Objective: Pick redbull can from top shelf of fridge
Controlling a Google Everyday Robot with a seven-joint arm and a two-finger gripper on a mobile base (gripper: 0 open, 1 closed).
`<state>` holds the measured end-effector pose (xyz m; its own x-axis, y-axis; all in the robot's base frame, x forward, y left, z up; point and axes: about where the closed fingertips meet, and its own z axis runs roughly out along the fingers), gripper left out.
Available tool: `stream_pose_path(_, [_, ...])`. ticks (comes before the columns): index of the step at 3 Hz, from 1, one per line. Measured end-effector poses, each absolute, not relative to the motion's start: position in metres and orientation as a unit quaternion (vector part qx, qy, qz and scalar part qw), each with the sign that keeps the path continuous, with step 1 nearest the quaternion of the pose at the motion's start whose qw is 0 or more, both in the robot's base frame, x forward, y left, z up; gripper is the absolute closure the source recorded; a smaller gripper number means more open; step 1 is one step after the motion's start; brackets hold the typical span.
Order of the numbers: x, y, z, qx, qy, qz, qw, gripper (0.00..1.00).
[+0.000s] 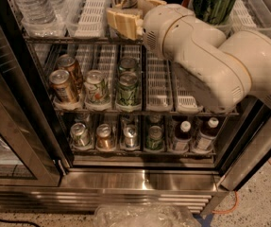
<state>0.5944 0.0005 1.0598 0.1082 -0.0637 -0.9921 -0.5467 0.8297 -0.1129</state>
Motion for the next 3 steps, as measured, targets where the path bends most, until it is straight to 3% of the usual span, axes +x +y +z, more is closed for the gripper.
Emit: stream_pose_path(3, [0.587, -0.002, 1.079, -0.237, 0.607, 0.184, 0.736, 1.0])
